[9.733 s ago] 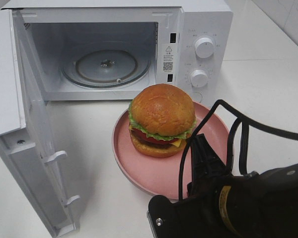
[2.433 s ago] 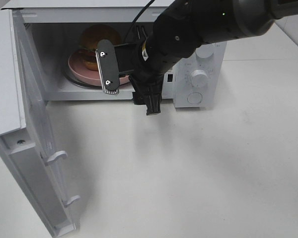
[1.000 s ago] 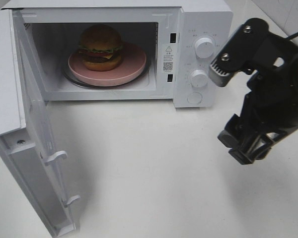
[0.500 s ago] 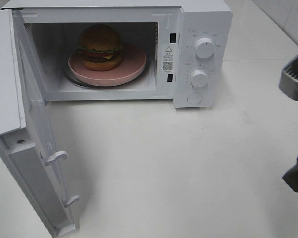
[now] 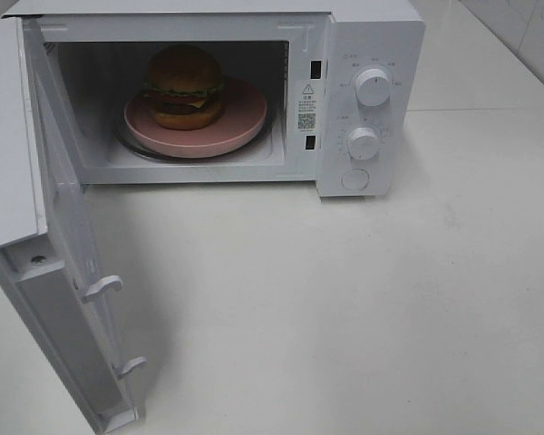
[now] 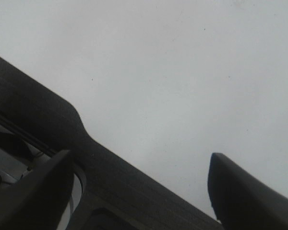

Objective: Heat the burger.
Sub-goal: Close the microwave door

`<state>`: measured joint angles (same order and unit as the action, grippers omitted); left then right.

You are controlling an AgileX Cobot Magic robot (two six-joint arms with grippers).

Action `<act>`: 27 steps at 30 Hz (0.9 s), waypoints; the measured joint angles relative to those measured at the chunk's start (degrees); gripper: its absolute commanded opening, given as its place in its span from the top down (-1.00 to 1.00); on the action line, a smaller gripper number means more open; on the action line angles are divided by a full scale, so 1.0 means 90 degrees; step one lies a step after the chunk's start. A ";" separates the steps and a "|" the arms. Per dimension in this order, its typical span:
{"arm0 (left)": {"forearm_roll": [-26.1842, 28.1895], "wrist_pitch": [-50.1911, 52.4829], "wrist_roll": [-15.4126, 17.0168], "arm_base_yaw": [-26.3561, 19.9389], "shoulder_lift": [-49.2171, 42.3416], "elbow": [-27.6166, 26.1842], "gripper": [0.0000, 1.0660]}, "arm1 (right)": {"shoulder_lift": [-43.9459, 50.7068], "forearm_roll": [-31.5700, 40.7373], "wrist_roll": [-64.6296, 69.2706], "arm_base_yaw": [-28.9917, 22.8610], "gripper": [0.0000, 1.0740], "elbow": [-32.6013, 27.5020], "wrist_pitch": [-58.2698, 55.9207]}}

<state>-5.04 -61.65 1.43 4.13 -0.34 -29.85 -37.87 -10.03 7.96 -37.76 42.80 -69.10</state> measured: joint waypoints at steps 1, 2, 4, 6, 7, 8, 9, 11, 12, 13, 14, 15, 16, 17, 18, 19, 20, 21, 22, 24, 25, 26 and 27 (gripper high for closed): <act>0.0000 0.0000 0.0000 0.0000 0.0000 0.0000 -0.87 | 0.0000 0.0000 0.0000 0.0000 -0.42 0.0000 0.0000; 0.0000 0.0000 0.0000 0.0000 0.0000 0.0000 -0.87 | 0.0261 0.0000 0.0000 0.0191 -0.42 -0.0019 -0.0006; 0.0000 0.0000 0.0000 0.0000 0.0000 0.0000 -0.87 | 0.0414 0.0000 0.0000 0.0318 -0.42 -0.0051 -0.0006; 0.0000 0.0006 0.0000 0.0000 0.0000 0.0000 -0.87 | 0.0980 0.0013 -0.0032 0.0821 -0.42 -0.0286 0.0006; 0.0000 0.0006 0.0000 0.0000 0.0000 0.0000 -0.87 | 0.0980 0.0013 -0.0032 0.0821 -0.42 -0.0286 0.0006; 0.0000 0.0006 0.0000 0.0000 0.0000 0.0000 -0.87 | 0.1133 0.0025 -0.0051 0.0942 -0.42 -0.0369 0.0025; 0.0000 0.0006 0.0000 0.0000 0.0000 0.0000 -0.87 | 0.1413 0.0051 -0.0057 0.1146 -0.42 -0.0516 0.0057; 0.0000 0.0006 0.0000 0.0000 0.0000 0.0000 -0.87 | 0.1693 0.0083 -0.0064 0.1350 -0.42 -0.0643 0.0127; 0.0000 0.0006 0.0000 0.0000 0.0000 0.0000 -0.87 | 0.1693 0.0083 -0.0064 0.1350 -0.42 -0.0643 0.0127; 0.0000 0.0006 0.0000 0.0000 0.0000 0.0000 -0.87 | 0.1840 0.0102 -0.0064 0.1464 -0.42 -0.0700 0.0185; 0.0000 0.0006 0.0000 0.0000 0.0000 0.0000 -0.87 | 0.2107 0.0121 -0.0064 0.1681 -0.42 -0.0802 0.0299; 0.0000 0.0006 0.0000 0.0000 0.0000 0.0000 -0.87 | 0.2107 0.0121 -0.0064 0.1681 -0.42 -0.0802 0.0299; 0.0000 0.0006 0.0000 0.0000 0.0000 0.0000 -0.87 | 0.2254 0.0121 -0.0064 0.1802 -0.42 -0.0840 0.0363; 0.0000 0.0006 0.0000 0.0000 0.0000 0.0000 -0.87 | 0.2540 0.0134 -0.0064 0.2044 -0.42 -0.0968 0.0503; 0.0000 0.0006 0.0000 0.0000 0.0000 0.0000 -0.87 | 0.2540 0.0134 -0.0064 0.2044 -0.42 -0.0968 0.0503; 0.0000 0.0006 0.0000 0.0000 0.0000 0.0000 -0.87 | 0.2655 0.0140 -0.0064 0.2145 -0.42 -0.1019 0.0560; 0.0000 0.0006 0.0000 0.0000 0.0000 0.0000 -0.87 | 0.2928 0.0153 -0.0070 0.2375 -0.42 -0.1146 0.0694; 0.0000 0.0006 0.0000 0.0000 0.0000 0.0000 -0.87 | 0.2928 0.0153 -0.0070 0.2375 -0.42 -0.1146 0.0694; 0.0000 0.0006 0.0000 0.0000 0.0000 0.0000 -0.87 | 0.3151 0.0223 -0.0140 0.2572 -0.42 -0.1261 0.0815; 0.0000 0.0006 0.0000 0.0000 0.0000 0.0000 -0.87 | 0.3266 0.0293 -0.0204 0.2680 -0.42 -0.1299 0.0847; 0.0000 0.0006 0.0000 0.0000 0.0000 0.0000 -0.87 | 0.3476 0.0465 -0.0395 0.2865 -0.42 -0.1356 0.0891; 0.0000 0.0006 0.0000 0.0000 0.0000 0.0000 -0.87 | 0.3476 0.0465 -0.0395 0.2865 -0.42 -0.1356 0.0891; 0.0000 0.0006 0.0000 0.0000 0.0000 0.0000 -0.87 | 0.3552 0.0541 -0.0471 0.2935 -0.42 -0.1375 0.0942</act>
<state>-5.04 -61.59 1.43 4.13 -0.34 -29.85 -5.90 -5.16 3.72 -11.34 30.42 -60.62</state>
